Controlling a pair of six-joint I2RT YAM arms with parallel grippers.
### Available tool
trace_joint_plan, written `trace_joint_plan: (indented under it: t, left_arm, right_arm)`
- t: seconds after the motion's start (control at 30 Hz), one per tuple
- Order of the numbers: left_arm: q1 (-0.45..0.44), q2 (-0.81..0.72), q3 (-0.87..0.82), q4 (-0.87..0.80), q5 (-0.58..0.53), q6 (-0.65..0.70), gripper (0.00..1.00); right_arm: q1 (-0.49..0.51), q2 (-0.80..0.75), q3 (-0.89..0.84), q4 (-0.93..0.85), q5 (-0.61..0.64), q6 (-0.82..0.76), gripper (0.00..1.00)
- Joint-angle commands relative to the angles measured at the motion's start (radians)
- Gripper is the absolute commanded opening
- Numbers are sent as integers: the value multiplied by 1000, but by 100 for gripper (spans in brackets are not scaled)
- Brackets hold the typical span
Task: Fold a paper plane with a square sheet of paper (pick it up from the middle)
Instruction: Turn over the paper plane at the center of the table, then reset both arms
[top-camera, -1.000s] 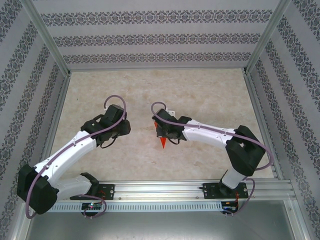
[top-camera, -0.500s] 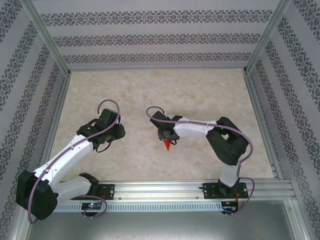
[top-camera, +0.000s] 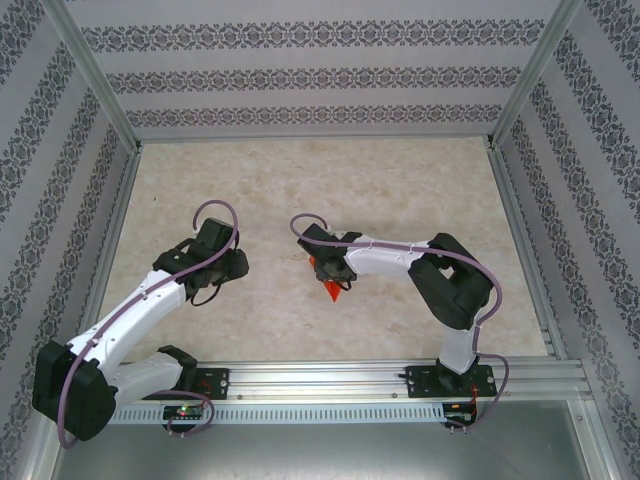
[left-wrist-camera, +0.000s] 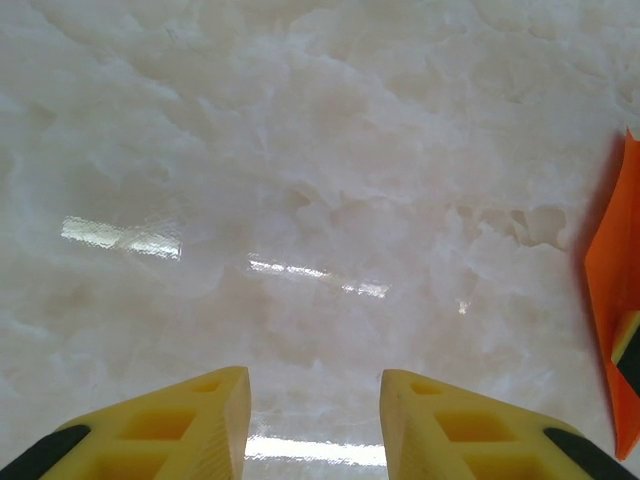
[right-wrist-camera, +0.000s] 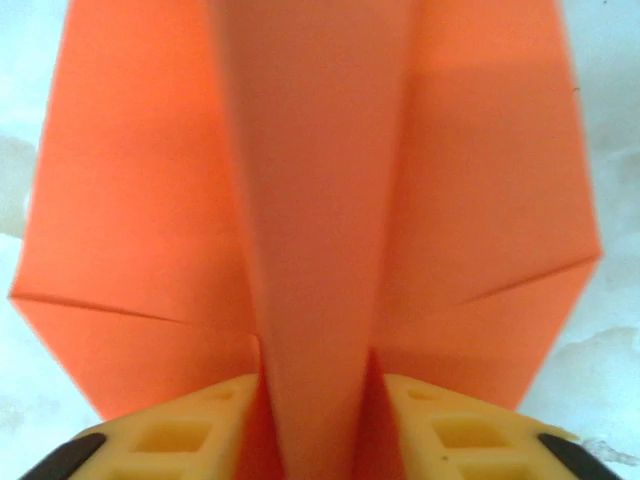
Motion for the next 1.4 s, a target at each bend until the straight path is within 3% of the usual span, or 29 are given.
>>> trace_joint_plan:
  t: [0.0, 0.2, 0.3, 0.33, 0.47, 0.53, 0.6, 0.67, 0.73, 0.87, 1.03, 1.1, 1.17, 1.23, 1.33, 1.37]
  left_arm:
    - [22, -26, -5, 45, -23, 27, 41]
    - [37, -36, 13, 59, -84, 55, 44]
    - [44, -51, 15, 75, -150, 84, 50]
    - [52, -58, 16, 78, -184, 96, 54]
    - [103, -96, -12, 130, -363, 163, 90]
    - [159, -94, -23, 145, -435, 161, 98]
    - [222, -72, -69, 235, -489, 163, 100]
    - [248, -36, -73, 302, -582, 215, 100]
    - [258, -6, -55, 346, -660, 303, 100]
    - [287, 59, -176, 652, -579, 492, 100]
    - [322, 98, -384, 1140, -421, 586, 100]
    - [330, 109, -397, 1209, -380, 633, 100]
    - [357, 127, -413, 1288, -307, 631, 100]
    - [381, 186, -431, 1398, -263, 631, 100]
    - [392, 296, -428, 1514, -187, 655, 100]
    - [392, 325, -415, 1520, -150, 670, 100]
  right_arm:
    - [-9, -69, 65, -96, 25, -52, 42]
    - [-21, -255, 128, -159, 82, -128, 59]
    - [-35, -365, 118, -182, 176, -163, 65]
    - [-46, -411, 102, -192, 246, -172, 69]
    - [-158, -607, -43, -172, 528, -191, 83]
    - [-242, -705, -193, 11, 581, -315, 96]
    - [-343, -769, -351, 227, 599, -457, 98]
    - [-434, -785, -457, 377, 582, -546, 98]
    - [-535, -757, -534, 525, 486, -623, 98]
    - [-657, -624, -573, 735, 345, -682, 98]
    - [-684, -480, -621, 1046, 195, -768, 98]
    - [-688, -483, -632, 1100, 88, -852, 98]
    - [-704, -472, -685, 1227, 69, -880, 98]
    - [-766, -450, -748, 1379, -36, -856, 98]
    - [-855, -373, -765, 1469, -185, -790, 98]
    - [-862, -330, -787, 1591, -193, -777, 98]
